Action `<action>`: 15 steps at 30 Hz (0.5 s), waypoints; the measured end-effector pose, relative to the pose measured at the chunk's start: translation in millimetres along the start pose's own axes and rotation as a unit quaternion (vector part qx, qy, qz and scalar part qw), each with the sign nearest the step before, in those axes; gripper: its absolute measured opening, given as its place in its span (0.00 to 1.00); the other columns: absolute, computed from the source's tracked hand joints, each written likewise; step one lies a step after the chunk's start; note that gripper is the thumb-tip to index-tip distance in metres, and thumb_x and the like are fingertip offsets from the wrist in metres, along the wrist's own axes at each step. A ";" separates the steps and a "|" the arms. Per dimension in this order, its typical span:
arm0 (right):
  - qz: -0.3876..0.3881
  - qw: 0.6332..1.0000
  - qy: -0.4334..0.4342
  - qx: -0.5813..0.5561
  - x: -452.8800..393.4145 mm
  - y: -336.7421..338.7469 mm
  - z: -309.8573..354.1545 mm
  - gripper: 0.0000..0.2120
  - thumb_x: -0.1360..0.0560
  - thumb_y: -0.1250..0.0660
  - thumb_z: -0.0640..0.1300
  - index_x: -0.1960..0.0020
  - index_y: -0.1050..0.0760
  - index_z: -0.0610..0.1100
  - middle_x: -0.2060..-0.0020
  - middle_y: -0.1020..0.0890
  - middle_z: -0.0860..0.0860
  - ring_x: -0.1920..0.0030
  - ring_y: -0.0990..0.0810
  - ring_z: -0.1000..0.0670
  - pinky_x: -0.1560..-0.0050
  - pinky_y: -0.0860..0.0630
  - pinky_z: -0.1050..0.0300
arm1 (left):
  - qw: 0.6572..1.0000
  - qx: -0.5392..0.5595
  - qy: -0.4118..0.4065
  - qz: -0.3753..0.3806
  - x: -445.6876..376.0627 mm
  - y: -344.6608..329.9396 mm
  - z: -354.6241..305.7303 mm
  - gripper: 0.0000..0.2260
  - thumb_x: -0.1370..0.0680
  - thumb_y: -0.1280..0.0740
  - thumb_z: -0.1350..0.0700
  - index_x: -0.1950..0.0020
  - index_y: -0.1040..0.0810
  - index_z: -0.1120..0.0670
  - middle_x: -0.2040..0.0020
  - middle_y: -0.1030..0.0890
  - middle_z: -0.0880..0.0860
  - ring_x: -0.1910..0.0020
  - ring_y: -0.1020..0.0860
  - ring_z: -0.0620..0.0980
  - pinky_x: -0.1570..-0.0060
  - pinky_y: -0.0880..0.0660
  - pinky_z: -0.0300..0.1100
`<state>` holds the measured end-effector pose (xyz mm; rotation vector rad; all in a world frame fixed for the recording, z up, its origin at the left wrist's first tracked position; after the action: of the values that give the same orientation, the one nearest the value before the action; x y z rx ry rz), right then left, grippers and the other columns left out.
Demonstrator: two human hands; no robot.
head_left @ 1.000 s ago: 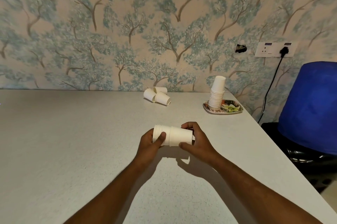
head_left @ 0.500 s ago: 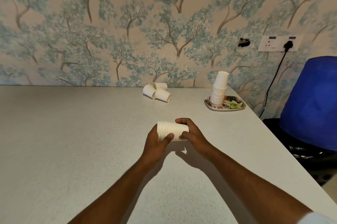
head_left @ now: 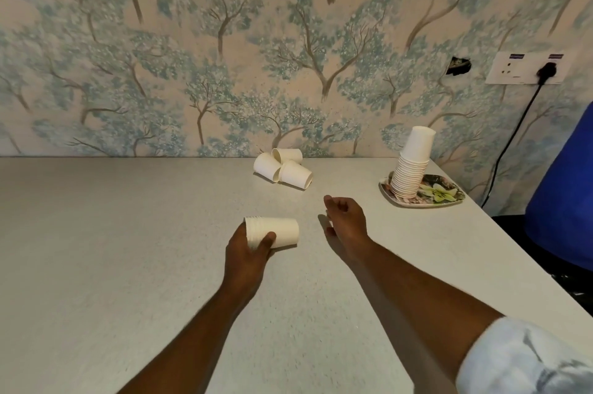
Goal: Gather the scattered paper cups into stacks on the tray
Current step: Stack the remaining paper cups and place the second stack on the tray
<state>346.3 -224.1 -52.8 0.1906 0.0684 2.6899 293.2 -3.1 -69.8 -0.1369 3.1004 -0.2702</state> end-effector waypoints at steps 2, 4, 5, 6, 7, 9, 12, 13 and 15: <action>-0.036 0.990 0.071 0.119 -18.6 -12.1 5.7 0.19 0.24 0.27 0.57 0.39 0.24 0.48 0.42 0.21 0.50 0.46 0.20 0.50 0.44 0.21 0.51 | 1.000 -0.020 -0.005 0.006 0.1 -2.1 2.5 0.27 0.26 0.27 0.61 0.29 0.30 0.59 0.35 0.24 0.60 0.35 0.23 0.61 0.41 0.21 0.62; -0.053 0.973 0.131 0.185 -40.1 -30.7 9.5 0.23 0.26 0.25 0.58 0.36 0.25 0.49 0.37 0.24 0.49 0.40 0.21 0.49 0.42 0.26 0.56 | 0.999 -0.033 -0.011 0.010 -3.7 -0.4 7.5 0.28 0.26 0.26 0.58 0.28 0.29 0.58 0.36 0.23 0.58 0.36 0.22 0.59 0.42 0.20 0.60; -0.048 0.966 0.148 0.206 -48.1 -36.4 12.6 0.27 0.27 0.24 0.58 0.33 0.26 0.48 0.35 0.25 0.49 0.37 0.22 0.48 0.41 0.29 0.58 | 0.999 -0.037 -0.012 0.010 -2.6 -0.3 7.6 0.29 0.27 0.26 0.56 0.28 0.29 0.57 0.36 0.23 0.58 0.37 0.22 0.58 0.42 0.19 0.60; -0.038 0.962 0.156 0.223 -57.4 -46.7 12.9 0.30 0.28 0.24 0.58 0.30 0.28 0.48 0.33 0.26 0.48 0.35 0.23 0.47 0.40 0.32 0.60 | 0.999 -0.041 -0.011 0.012 -5.2 2.7 9.3 0.29 0.28 0.26 0.54 0.28 0.29 0.57 0.36 0.22 0.58 0.37 0.21 0.58 0.43 0.19 0.60; -0.026 0.958 0.163 0.236 -65.0 -54.2 13.9 0.34 0.28 0.23 0.58 0.28 0.30 0.48 0.31 0.27 0.48 0.32 0.25 0.46 0.37 0.34 0.59 | 0.999 -0.041 -0.011 0.014 -5.5 4.4 9.9 0.30 0.29 0.26 0.52 0.29 0.28 0.56 0.36 0.21 0.57 0.38 0.21 0.58 0.44 0.19 0.60; -0.001 0.948 0.176 0.264 -78.2 -68.6 15.6 0.41 0.29 0.23 0.59 0.23 0.35 0.47 0.28 0.29 0.47 0.28 0.30 0.44 0.32 0.35 0.54 | 0.999 -0.039 -0.010 0.014 -9.1 7.2 11.5 0.29 0.30 0.25 0.51 0.31 0.26 0.55 0.38 0.20 0.56 0.38 0.20 0.58 0.44 0.18 0.59; 0.030 0.932 0.190 0.307 -90.6 -82.5 18.5 0.42 0.28 0.24 0.58 0.21 0.37 0.47 0.27 0.28 0.47 0.28 0.30 0.42 0.29 0.33 0.48 | 0.999 -0.040 -0.008 0.011 -10.8 7.8 14.6 0.28 0.31 0.25 0.50 0.32 0.25 0.54 0.38 0.20 0.55 0.39 0.19 0.57 0.45 0.18 0.58; 0.033 0.931 0.187 0.311 -93.0 -84.6 18.7 0.40 0.27 0.25 0.58 0.22 0.37 0.48 0.28 0.26 0.47 0.29 0.29 0.42 0.30 0.31 0.46 | 0.999 -0.043 -0.009 0.008 -11.5 7.4 14.7 0.29 0.31 0.25 0.50 0.32 0.25 0.54 0.38 0.19 0.55 0.39 0.19 0.57 0.45 0.18 0.58; 0.025 0.935 0.181 0.305 -92.3 -85.5 16.7 0.35 0.26 0.26 0.56 0.24 0.33 0.48 0.31 0.23 0.47 0.31 0.26 0.41 0.32 0.28 0.45 | 0.999 -0.049 -0.011 0.005 -12.3 6.8 14.6 0.28 0.30 0.24 0.50 0.32 0.25 0.55 0.38 0.19 0.55 0.39 0.19 0.57 0.46 0.18 0.58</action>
<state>467.6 -186.6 -54.3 -0.1256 1.0249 2.6333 305.4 2.2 -85.1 -0.1244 3.0928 -0.1143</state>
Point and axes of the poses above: each hand's wrist, its own x-axis away from the middle knuckle, its own y-axis out of the back of the hand, z = x × y, the point moved 2 cm from there along -x, towards the middle knuckle
